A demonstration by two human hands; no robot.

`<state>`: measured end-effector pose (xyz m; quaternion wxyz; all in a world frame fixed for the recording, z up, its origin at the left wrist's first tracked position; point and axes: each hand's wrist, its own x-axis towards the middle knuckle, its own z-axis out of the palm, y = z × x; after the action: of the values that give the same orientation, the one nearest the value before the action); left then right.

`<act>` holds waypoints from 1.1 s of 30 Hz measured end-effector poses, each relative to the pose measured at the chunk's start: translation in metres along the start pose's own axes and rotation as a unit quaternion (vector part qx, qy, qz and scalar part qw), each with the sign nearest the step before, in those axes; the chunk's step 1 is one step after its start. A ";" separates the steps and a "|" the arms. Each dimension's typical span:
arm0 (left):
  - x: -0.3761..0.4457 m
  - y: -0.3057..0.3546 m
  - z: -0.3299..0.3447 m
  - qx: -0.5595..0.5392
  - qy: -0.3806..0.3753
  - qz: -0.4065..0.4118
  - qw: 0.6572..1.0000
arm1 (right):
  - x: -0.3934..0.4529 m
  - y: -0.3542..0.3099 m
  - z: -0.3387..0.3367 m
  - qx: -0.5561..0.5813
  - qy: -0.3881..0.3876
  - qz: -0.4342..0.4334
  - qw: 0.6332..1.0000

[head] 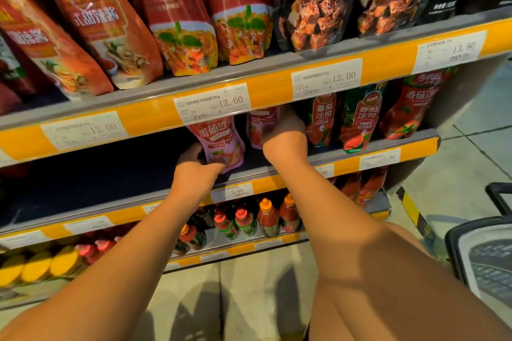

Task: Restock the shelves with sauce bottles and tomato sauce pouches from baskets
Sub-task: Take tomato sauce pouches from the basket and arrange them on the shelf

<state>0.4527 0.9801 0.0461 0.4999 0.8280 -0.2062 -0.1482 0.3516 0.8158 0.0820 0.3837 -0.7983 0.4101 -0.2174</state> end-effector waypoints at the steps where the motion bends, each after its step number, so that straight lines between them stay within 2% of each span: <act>1: 0.000 0.000 0.001 0.000 0.004 0.003 1.000 | -0.001 -0.001 0.001 -0.024 0.002 0.006 1.000; 4: 0.001 -0.002 0.002 0.001 0.008 0.009 1.000 | -0.002 0.000 0.001 -0.101 -0.004 0.024 0.995; 6: 0.003 -0.004 0.000 0.001 0.008 0.015 1.000 | 0.000 -0.001 -0.002 -0.106 0.000 0.025 0.994; 12: 0.008 -0.012 0.001 0.026 0.023 0.039 0.999 | 0.008 0.001 0.024 0.078 0.016 0.038 0.996; 16: 0.012 -0.013 0.005 -0.005 0.015 0.051 0.999 | 0.013 0.007 0.033 0.079 0.006 0.023 0.997; 21: 0.028 -0.011 0.010 -0.007 -0.017 0.045 0.999 | 0.025 0.014 0.033 0.108 0.043 0.030 0.993; 27: 0.046 -0.002 0.023 0.021 -0.038 0.074 0.996 | 0.035 0.018 0.035 0.065 0.053 0.027 0.996; 33: 0.055 -0.003 0.026 0.029 -0.058 0.067 0.996 | 0.032 0.018 0.029 0.014 0.040 0.020 0.999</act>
<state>0.4892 0.9343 0.0291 0.4720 0.8163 -0.2942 -0.1558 0.3803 0.7952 0.0506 0.3822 -0.7754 0.4378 -0.2471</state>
